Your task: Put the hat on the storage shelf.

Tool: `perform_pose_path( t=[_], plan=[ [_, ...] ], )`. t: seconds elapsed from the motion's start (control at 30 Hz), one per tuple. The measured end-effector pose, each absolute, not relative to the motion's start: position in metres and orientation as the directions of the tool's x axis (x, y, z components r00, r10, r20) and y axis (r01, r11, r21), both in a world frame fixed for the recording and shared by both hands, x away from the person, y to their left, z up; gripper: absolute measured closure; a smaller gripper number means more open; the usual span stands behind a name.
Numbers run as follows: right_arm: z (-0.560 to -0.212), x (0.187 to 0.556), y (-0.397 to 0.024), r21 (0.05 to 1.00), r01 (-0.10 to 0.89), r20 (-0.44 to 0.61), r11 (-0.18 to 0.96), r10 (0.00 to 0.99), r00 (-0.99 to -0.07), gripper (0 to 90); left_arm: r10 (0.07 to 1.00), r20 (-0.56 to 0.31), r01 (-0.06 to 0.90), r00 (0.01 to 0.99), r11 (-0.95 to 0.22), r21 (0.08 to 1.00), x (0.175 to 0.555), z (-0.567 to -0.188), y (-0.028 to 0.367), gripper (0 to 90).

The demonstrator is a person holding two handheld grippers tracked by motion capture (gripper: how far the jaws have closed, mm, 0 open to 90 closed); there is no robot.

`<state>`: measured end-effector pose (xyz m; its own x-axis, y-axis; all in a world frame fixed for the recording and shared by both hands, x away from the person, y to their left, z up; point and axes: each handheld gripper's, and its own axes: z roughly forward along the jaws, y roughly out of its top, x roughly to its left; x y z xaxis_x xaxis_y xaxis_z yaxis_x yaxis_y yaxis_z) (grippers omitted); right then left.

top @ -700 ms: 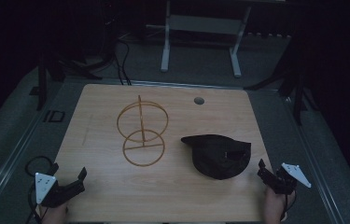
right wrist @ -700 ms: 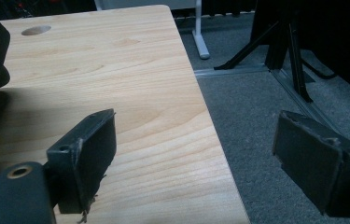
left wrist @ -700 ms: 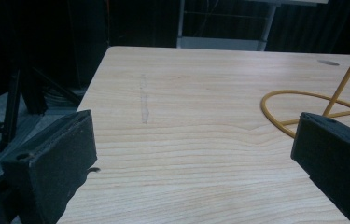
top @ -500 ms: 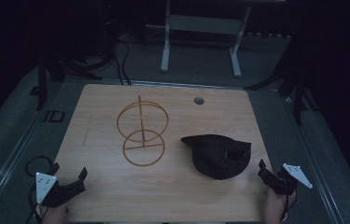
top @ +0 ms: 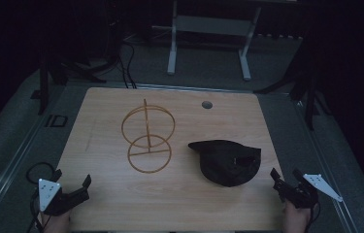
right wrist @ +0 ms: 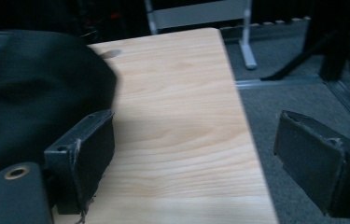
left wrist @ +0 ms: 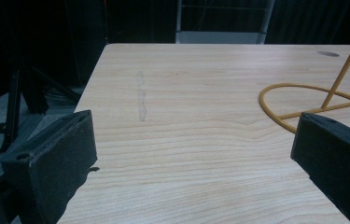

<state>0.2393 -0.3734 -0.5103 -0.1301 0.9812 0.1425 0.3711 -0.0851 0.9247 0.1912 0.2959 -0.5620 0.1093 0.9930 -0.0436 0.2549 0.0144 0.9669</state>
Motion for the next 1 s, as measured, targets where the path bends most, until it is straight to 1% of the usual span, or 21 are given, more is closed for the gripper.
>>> perform_pose_path(
  t=[0.17, 0.23, 0.3, 0.4, 0.5, 0.53, 0.6, 0.63, 0.73, 0.77, 1.0],
  plan=[
    [-0.488, 0.23, -0.357, 0.932, 0.354, 0.183, -0.076, 0.942, -0.281, 12.3, 0.993, -0.046, 0.267, 0.109, 0.015, 0.964, 0.192, -0.562, 0.296, 0.6],
    [-0.481, 0.228, -0.347, 0.93, 0.363, 0.186, -0.049, 0.918, -0.351, 12.0, 0.993, -0.045, 0.27, 0.111, 0.014, 0.963, 0.192, -0.562, 0.296, 0.6],
    [-0.477, 0.226, -0.339, 0.929, 0.367, 0.199, -0.043, 0.895, -0.4, 11.2, 0.993, -0.045, 0.271, 0.112, 0.014, 0.963, 0.191, -0.562, 0.295, 0.6],
    [-0.476, 0.22, -0.326, 0.939, 0.342, 0.204, -0.031, 0.852, -0.483, 10.4, 0.992, -0.049, 0.268, 0.114, 0.017, 0.963, 0.191, -0.561, 0.296, 0.7],
    [-0.476, 0.219, -0.321, 0.941, 0.339, 0.189, -0.021, 0.862, -0.471, 10.4, 0.992, -0.049, 0.268, 0.115, 0.016, 0.963, 0.191, -0.561, 0.296, 0.7],
    [-0.482, 0.218, -0.309, 0.934, 0.355, 0.202, -0.031, 0.867, -0.455, 9.7, 0.992, -0.052, 0.268, 0.117, 0.019, 0.963, 0.191, -0.561, 0.296, 0.7],
    [-0.485, 0.219, -0.306, 0.929, 0.368, 0.209, -0.034, 0.87, -0.446, 9.6, 0.992, -0.053, 0.267, 0.118, 0.019, 0.963, 0.191, -0.561, 0.296, 0.7],
    [-0.493, 0.221, -0.299, 0.924, 0.381, 0.202, -0.039, 0.895, -0.399, 9.6, 0.992, -0.054, 0.267, 0.118, 0.02, 0.963, 0.192, -0.561, 0.295, 0.7],
    [-0.499, 0.223, -0.294, 0.921, 0.388, 0.196, -0.039, 0.906, -0.374, 9.6, 0.992, -0.055, 0.266, 0.118, 0.022, 0.964, 0.191, -0.561, 0.295, 0.7],
    [-0.503, 0.224, -0.288, 0.917, 0.398, 0.174, -0.016, 0.916, -0.363, 9.5, 0.991, -0.057, 0.265, 0.117, 0.024, 0.964, 0.191, -0.56, 0.295, 0.7],
    [-0.511, 0.231, -0.273, 0.904, 0.425, 0.138, 0.044, 0.911, -0.388, 9.7, 0.991, -0.063, 0.268, 0.117, 0.029, 0.963, 0.192, -0.56, 0.296, 0.7]
  ],
)
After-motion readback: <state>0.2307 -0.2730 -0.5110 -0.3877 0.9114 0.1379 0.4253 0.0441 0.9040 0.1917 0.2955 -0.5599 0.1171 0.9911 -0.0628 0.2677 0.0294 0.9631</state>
